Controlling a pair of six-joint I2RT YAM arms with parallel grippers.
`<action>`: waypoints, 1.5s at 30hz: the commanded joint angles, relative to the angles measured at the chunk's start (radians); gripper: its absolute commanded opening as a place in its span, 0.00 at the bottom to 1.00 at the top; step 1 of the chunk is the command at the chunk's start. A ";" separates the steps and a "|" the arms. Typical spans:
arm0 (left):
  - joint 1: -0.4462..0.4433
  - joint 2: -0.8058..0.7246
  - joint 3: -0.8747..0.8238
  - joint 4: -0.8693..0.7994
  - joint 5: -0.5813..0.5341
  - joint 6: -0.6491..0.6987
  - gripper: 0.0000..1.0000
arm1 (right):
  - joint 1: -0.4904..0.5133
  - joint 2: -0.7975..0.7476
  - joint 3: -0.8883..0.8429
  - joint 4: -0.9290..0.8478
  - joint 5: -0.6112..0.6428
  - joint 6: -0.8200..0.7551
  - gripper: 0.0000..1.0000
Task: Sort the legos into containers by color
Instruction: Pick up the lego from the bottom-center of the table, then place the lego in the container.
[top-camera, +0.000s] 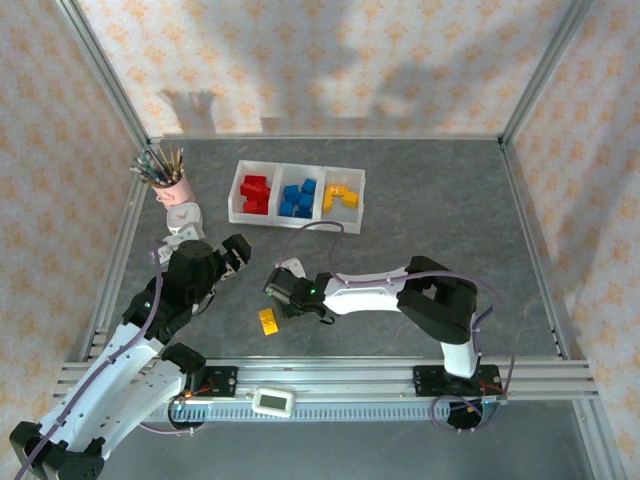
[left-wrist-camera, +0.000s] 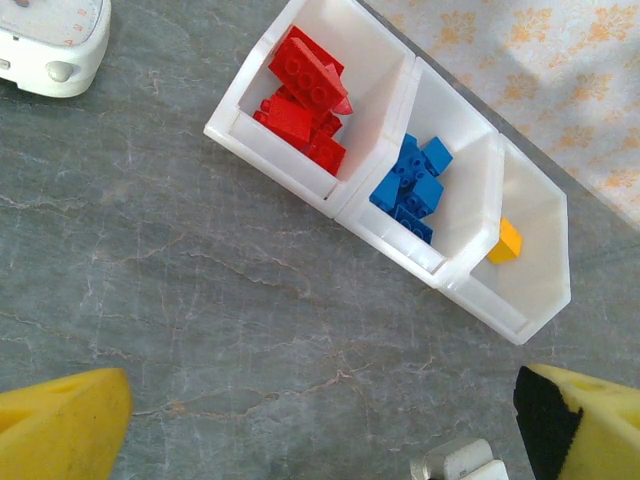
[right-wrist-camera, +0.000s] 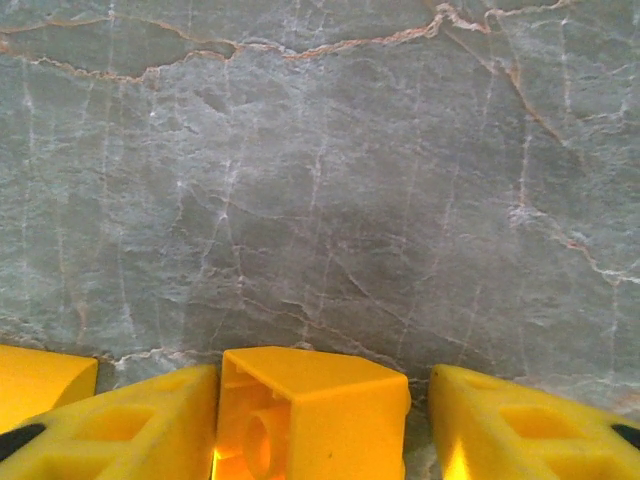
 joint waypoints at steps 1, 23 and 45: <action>0.011 0.000 -0.011 0.005 -0.003 -0.002 0.99 | 0.004 0.028 0.013 -0.011 0.045 0.006 0.52; 0.012 0.048 0.045 0.073 0.025 0.025 0.99 | -0.134 -0.174 0.003 -0.019 0.070 0.004 0.30; 0.011 0.354 0.153 0.315 0.126 0.089 0.99 | -0.563 0.179 0.527 -0.104 0.188 -0.195 0.48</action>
